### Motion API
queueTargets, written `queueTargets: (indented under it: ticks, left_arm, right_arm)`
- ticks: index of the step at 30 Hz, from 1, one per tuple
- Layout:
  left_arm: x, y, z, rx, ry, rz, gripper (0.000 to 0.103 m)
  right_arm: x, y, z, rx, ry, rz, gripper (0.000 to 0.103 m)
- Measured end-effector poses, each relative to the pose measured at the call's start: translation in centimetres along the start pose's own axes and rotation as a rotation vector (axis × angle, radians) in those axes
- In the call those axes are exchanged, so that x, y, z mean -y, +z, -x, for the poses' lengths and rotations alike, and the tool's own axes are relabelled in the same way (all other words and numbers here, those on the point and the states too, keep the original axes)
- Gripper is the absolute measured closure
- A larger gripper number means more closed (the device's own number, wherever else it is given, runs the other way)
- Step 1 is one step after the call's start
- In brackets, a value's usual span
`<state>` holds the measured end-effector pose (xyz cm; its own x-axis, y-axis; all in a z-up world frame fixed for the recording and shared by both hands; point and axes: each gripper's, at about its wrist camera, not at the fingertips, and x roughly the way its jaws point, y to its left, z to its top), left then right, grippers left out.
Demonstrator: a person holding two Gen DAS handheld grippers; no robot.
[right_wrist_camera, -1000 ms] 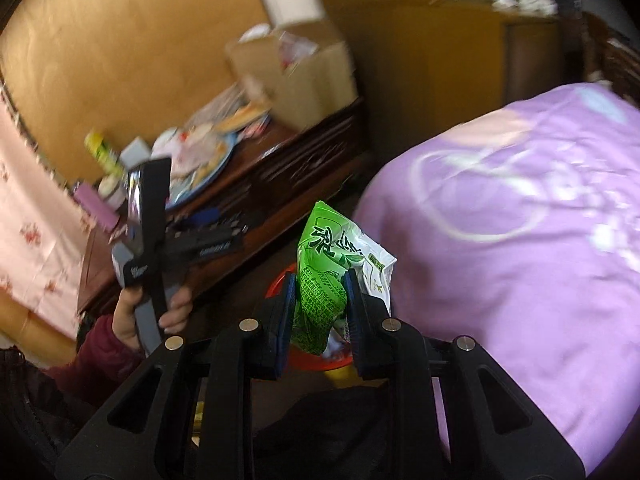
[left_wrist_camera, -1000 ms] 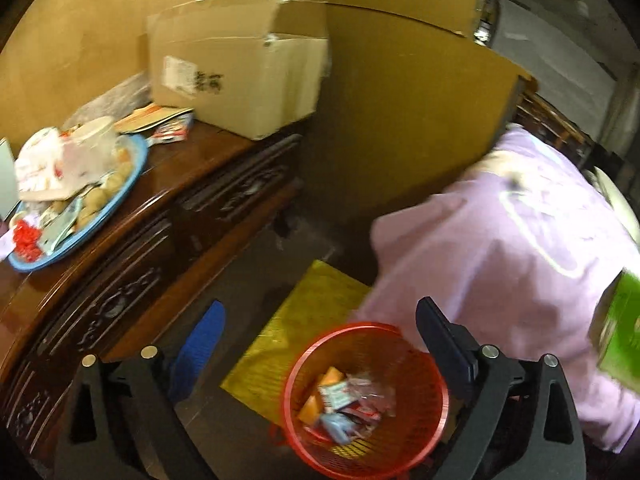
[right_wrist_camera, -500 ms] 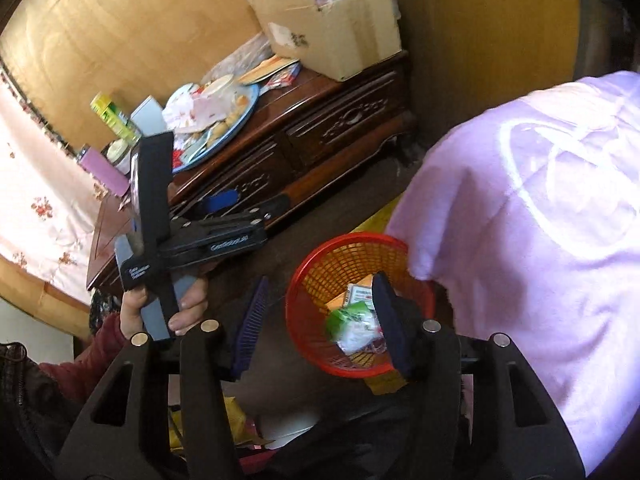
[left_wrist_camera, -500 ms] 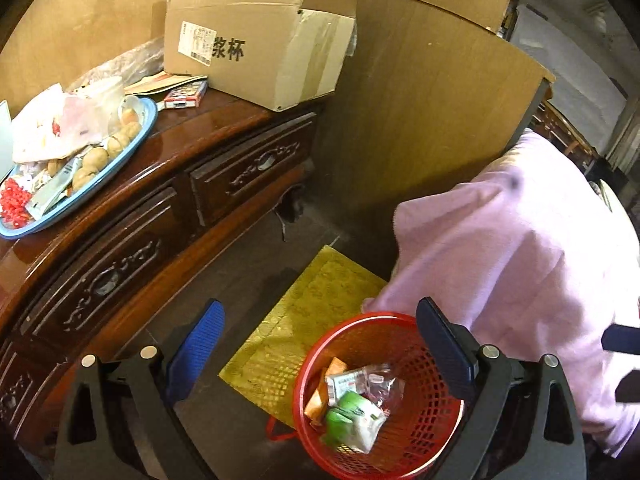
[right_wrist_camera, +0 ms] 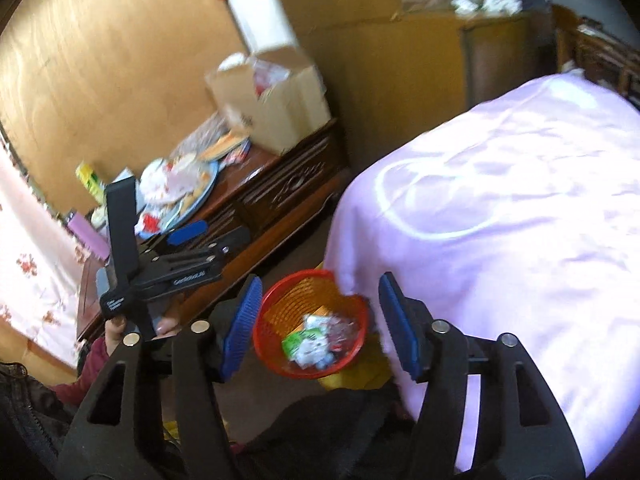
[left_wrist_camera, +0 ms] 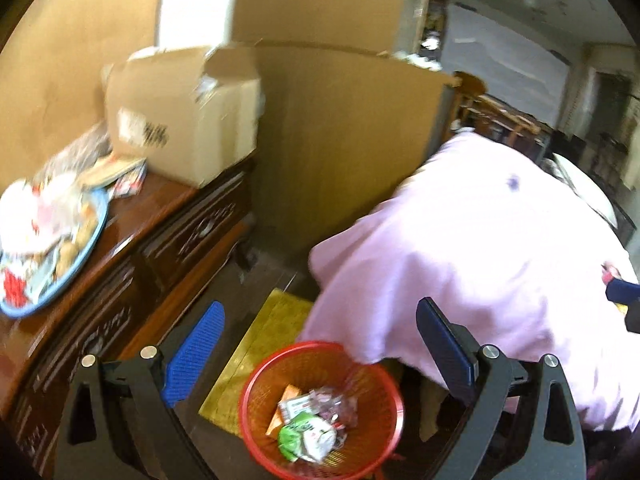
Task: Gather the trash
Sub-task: 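Carry the clear bag and green packet to the red wastebasket and open both tools, then return both tools to the bed above the remaining trash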
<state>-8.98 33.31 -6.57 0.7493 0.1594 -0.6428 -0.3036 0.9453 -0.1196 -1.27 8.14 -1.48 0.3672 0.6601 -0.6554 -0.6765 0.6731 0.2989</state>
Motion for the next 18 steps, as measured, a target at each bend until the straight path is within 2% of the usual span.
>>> queueTargets:
  ticks: [6,9,14,18]
  left_arm:
    - [7.5,1.6,2.8,0.055,-0.079,-0.136,0.007]
    - [12.6,1.8,4.1,0.084,-0.104,-0.231,0.006]
    - [19.6,1.6,4.8,0.094,-0.121,-0.359,0.006]
    - [25.4,1.0,4.2,0.084,-0.143,-0.444,0.006]
  right_arm:
    - [3.9,-1.6,7.8,0.164,-0.092,-0.062,0.032]
    - [6.6,-2.7,11.7,0.252,-0.148,-0.096,0.029]
    - [10.9,-4.1,15.8,0.346,-0.207,-0.162,0.026]
    - [14.9,-5.5,17.9,0.396,-0.294,-0.220,0.024]
